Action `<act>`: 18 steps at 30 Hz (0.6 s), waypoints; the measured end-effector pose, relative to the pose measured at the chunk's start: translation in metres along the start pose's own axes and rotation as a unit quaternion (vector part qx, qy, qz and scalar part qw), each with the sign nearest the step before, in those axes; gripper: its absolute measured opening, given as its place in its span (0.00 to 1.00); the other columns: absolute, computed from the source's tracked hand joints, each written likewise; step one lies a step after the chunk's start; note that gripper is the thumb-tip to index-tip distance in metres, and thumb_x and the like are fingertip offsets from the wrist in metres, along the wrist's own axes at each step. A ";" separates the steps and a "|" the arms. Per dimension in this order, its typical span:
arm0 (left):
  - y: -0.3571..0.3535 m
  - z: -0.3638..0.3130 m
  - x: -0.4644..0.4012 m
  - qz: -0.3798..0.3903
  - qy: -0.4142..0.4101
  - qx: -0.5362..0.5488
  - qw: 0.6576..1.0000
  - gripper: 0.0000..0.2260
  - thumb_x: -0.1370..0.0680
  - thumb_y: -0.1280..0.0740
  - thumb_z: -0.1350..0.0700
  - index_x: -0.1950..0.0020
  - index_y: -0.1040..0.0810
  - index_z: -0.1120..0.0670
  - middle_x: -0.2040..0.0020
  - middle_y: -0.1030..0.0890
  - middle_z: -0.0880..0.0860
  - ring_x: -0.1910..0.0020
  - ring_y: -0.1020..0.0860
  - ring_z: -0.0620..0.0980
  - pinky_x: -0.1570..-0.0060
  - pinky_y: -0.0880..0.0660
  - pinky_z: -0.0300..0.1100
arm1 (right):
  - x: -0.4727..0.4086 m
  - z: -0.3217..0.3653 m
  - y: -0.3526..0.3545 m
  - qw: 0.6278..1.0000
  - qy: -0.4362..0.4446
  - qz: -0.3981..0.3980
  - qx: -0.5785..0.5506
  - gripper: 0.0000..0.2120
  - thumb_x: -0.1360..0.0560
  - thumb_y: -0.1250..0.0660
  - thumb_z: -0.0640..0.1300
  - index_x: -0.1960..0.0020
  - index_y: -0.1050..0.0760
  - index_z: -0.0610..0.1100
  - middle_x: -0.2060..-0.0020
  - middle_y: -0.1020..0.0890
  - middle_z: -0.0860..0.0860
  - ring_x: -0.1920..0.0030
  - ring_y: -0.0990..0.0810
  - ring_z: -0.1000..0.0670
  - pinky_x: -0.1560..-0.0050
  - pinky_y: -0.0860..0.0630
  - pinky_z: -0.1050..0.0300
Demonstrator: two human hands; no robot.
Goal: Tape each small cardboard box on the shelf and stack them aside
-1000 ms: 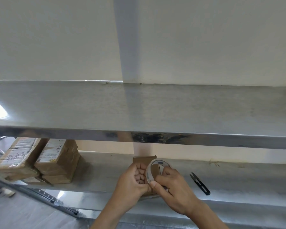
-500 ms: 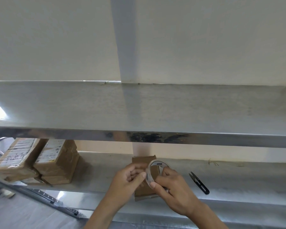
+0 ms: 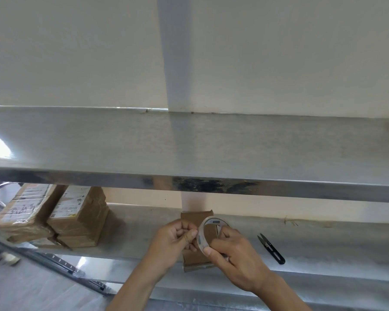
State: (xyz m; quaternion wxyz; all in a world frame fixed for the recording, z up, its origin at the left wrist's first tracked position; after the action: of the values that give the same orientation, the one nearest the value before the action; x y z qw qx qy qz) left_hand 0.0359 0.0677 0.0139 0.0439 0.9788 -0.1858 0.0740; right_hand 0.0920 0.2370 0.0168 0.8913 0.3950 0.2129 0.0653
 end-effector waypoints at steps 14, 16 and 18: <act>-0.006 0.003 0.001 -0.029 -0.031 -0.025 0.999 0.02 0.20 0.34 0.66 0.50 0.22 0.63 0.64 0.17 0.57 0.66 0.21 0.49 0.62 0.22 0.39 | 0.000 -0.002 0.001 1.000 -0.001 -0.020 0.010 0.22 0.16 0.43 0.56 0.66 0.37 0.49 0.69 0.34 0.56 0.62 0.33 0.54 0.63 0.33 0.52; -0.002 0.003 0.000 -0.031 -0.033 -0.041 0.998 0.04 0.20 0.33 0.64 0.48 0.19 0.60 0.63 0.16 0.59 0.66 0.19 0.50 0.62 0.21 0.41 | -0.001 -0.002 0.003 1.000 0.006 -0.013 0.014 0.21 0.16 0.42 0.56 0.66 0.37 0.50 0.70 0.34 0.55 0.62 0.33 0.53 0.62 0.32 0.50; 0.004 0.003 -0.001 -0.023 -0.035 -0.078 0.996 0.04 0.20 0.32 0.63 0.50 0.17 0.57 0.63 0.15 0.57 0.66 0.18 0.51 0.62 0.20 0.42 | -0.002 -0.001 0.002 1.000 0.013 -0.005 0.015 0.21 0.16 0.42 0.55 0.65 0.38 0.50 0.70 0.34 0.55 0.62 0.33 0.53 0.62 0.32 0.49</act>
State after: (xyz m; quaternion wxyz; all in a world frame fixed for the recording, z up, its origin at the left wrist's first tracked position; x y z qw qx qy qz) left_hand 0.0335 0.0641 0.0106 0.1155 0.9784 -0.1699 0.0239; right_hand 0.0896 0.2386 0.0181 0.8826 0.4067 0.2274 0.0622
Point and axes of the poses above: each hand's wrist, its own x-axis away from the middle knuckle, its own y-axis out of the back of the hand, z = x × y, the point moved 4 cm from there along -x, towards the middle knuckle
